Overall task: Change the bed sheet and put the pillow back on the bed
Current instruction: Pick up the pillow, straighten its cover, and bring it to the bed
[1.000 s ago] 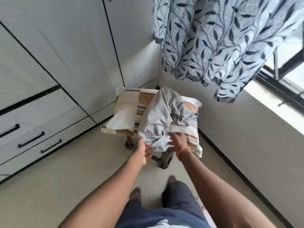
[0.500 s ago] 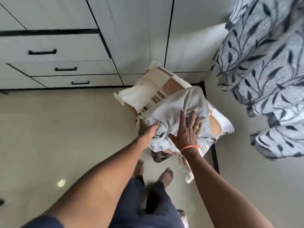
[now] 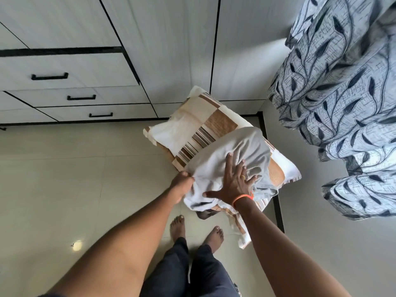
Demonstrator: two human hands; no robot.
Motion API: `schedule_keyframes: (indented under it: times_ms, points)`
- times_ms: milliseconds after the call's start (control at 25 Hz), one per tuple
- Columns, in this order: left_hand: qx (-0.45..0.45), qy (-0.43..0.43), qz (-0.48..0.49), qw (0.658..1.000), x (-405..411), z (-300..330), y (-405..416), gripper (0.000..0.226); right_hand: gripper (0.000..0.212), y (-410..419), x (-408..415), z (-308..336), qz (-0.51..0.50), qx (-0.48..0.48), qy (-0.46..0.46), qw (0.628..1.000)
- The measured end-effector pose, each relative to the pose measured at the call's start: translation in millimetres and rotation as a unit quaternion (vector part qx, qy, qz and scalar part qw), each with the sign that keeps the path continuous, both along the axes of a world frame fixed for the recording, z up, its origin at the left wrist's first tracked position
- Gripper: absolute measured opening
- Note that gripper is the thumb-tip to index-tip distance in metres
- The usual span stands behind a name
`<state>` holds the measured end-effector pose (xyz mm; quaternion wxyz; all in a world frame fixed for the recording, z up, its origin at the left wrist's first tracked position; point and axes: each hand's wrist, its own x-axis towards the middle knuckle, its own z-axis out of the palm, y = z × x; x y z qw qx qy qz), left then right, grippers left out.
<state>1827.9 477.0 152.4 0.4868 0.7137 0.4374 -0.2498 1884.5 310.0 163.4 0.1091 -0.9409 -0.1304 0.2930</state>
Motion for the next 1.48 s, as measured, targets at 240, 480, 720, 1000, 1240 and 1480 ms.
schedule_keyframes:
  times_ms: [240, 480, 720, 1000, 1240, 1480]
  points:
    - [-0.204, 0.028, 0.093, 0.974, -23, -9, -17, 0.02, 0.13, 17, -17, -8, -0.083, -0.017, 0.019, 0.996]
    - [-0.154, -0.025, 0.305, 0.939, 13, -68, 13, 0.034, 0.085, 34, -12, -29, -0.104, -0.018, -0.085, 0.991]
    - [-0.194, -0.03, 0.35, 0.916, 34, -118, 18, 0.057, 0.036, 35, -5, -36, -0.144, -0.018, -0.16, 0.976]
    - [0.013, -0.119, 0.179, 0.976, 21, -36, 9, 0.031, 0.015, 3, 35, 21, -0.164, 0.046, -0.237, 0.956]
    - [0.018, -0.153, 0.218, 0.964, -14, 9, -10, 0.033, 0.01, 4, 107, 70, -0.152, 0.032, -0.293, 0.943]
    - [0.109, -0.188, 0.267, 0.939, -62, 33, 15, 0.03, 0.021, 18, 82, 32, -0.187, 0.03, -0.144, 0.971]
